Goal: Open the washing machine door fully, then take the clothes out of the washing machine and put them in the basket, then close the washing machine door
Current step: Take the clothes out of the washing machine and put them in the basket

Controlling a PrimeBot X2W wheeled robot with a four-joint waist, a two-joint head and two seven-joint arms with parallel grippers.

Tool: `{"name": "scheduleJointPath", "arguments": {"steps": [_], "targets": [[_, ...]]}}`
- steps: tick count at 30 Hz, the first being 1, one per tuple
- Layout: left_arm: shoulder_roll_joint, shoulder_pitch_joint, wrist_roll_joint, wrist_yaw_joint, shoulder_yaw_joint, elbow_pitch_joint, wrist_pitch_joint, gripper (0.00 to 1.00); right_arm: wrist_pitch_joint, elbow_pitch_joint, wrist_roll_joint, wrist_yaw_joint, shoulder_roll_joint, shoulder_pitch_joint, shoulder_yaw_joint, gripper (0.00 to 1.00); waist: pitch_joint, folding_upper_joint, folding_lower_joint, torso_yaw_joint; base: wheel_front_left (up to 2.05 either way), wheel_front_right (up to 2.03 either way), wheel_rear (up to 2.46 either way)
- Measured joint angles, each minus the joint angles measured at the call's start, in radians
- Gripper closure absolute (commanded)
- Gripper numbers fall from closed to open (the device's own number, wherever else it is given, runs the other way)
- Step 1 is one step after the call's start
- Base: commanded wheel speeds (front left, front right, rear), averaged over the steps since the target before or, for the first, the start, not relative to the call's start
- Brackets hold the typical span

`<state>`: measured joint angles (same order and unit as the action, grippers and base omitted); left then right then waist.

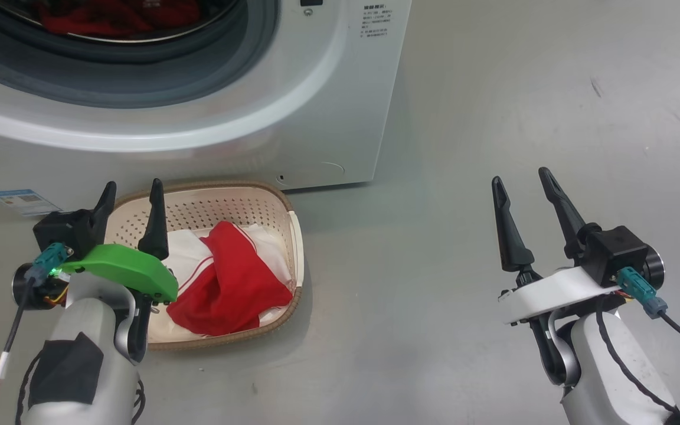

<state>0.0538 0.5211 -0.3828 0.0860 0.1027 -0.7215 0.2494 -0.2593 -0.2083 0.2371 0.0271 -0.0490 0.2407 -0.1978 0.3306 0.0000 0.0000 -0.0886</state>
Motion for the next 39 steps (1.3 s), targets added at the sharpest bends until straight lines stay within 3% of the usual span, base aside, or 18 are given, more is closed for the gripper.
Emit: {"name": "scheduleJointPath", "arguments": {"steps": [19,39], "targets": [[0.000,-0.222,0.058,-0.028,0.014,0.202,0.003,0.00,0.000,-0.025,-0.006,0.016,0.001,-0.116,0.031,0.00,-0.178,0.0000,0.0000,0.056,0.00,0.00,0.00],[0.000,-0.404,0.068,-0.054,0.062,0.365,-0.002,0.00,0.000,-0.024,-0.010,0.023,0.004,-0.196,0.053,0.00,-0.276,0.0000,-0.0001,0.065,0.00,0.00,0.00]]}}
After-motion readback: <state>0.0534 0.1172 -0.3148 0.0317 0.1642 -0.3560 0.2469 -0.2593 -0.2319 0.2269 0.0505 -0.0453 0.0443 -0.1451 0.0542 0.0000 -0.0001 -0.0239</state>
